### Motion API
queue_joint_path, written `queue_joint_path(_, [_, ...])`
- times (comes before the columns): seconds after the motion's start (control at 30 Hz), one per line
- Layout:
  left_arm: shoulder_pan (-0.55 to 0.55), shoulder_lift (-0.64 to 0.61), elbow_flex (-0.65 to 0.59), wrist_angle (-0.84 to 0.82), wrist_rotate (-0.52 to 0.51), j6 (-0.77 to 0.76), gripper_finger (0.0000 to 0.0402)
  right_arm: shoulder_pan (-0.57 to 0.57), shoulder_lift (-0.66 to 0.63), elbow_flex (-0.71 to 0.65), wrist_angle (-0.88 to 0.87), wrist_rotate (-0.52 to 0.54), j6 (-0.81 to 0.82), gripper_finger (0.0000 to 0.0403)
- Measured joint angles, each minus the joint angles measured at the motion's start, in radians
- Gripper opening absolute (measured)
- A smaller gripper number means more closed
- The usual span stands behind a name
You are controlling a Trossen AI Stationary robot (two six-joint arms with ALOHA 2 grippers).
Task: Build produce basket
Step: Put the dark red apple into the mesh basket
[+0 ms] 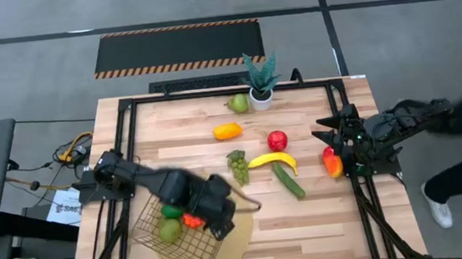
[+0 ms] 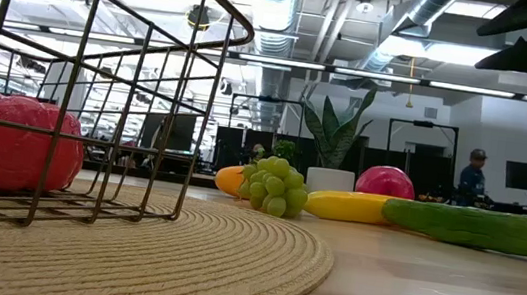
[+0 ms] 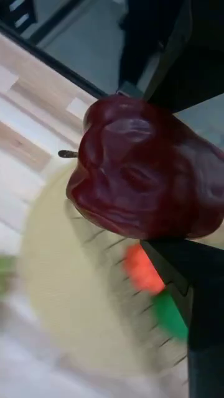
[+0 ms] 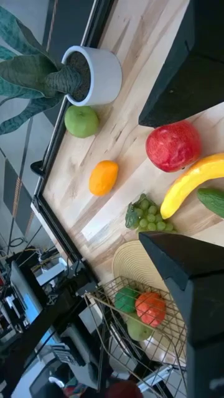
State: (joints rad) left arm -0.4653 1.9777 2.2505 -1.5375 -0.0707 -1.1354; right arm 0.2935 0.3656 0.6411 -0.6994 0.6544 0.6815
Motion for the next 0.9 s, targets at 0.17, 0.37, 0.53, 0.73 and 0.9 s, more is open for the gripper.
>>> queue_joint_path(0.17, [-0.082,0.0,0.0,-0.011,-0.063,-0.289,0.0282,0.0,0.0,0.0,0.0,0.0,0.002,0.0311])
queue_joint_path(0.37, [-0.154,0.0,-0.054,-0.034,-0.148,-0.514,0.0282,0.0,0.0,0.0,0.0,0.0,0.002,0.0311])
queue_joint_path(0.53, [-0.177,0.0,-0.182,-0.031,-0.119,-0.6,0.0282,0.0,0.0,0.0,0.0,0.0,0.002,0.0311])
queue_joint_path(0.73, [-0.168,0.0,-0.32,0.027,-0.125,-0.562,0.0282,0.0,0.0,0.0,-0.006,0.001,0.002,0.0311])
queue_joint_path(0.9, [-0.146,0.001,-0.433,0.219,-0.117,-0.496,0.0282,0.0,0.0,0.0,-0.007,0.001,0.0,0.0311])
